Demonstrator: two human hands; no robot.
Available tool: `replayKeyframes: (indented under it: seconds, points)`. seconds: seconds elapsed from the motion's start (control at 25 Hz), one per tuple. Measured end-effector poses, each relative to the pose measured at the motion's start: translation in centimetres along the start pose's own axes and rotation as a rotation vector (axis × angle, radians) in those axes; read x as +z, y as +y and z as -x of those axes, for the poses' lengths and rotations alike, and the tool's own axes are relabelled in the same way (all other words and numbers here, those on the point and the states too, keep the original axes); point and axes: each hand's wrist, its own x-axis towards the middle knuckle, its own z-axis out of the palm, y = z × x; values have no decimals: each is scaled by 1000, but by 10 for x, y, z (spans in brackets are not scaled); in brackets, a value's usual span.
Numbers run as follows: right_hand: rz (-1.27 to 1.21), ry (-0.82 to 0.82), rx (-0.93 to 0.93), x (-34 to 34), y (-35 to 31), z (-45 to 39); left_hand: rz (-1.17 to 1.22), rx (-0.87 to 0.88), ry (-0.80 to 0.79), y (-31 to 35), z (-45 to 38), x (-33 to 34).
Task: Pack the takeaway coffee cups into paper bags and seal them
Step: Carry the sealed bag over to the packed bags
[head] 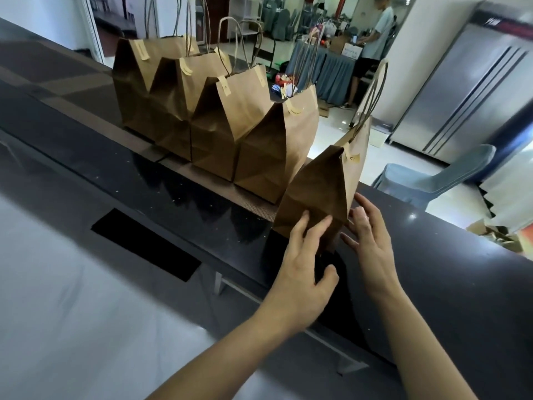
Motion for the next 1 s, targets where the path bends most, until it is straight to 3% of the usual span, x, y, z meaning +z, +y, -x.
replayKeyframes:
  seconds: [0.6, 1.0]
  points:
    - [127, 13, 9, 15, 8, -34, -7, -7, -129, -22, -51, -22]
    - [198, 5, 58, 5, 15, -41, -32, -26, -119, -44, -51, -31]
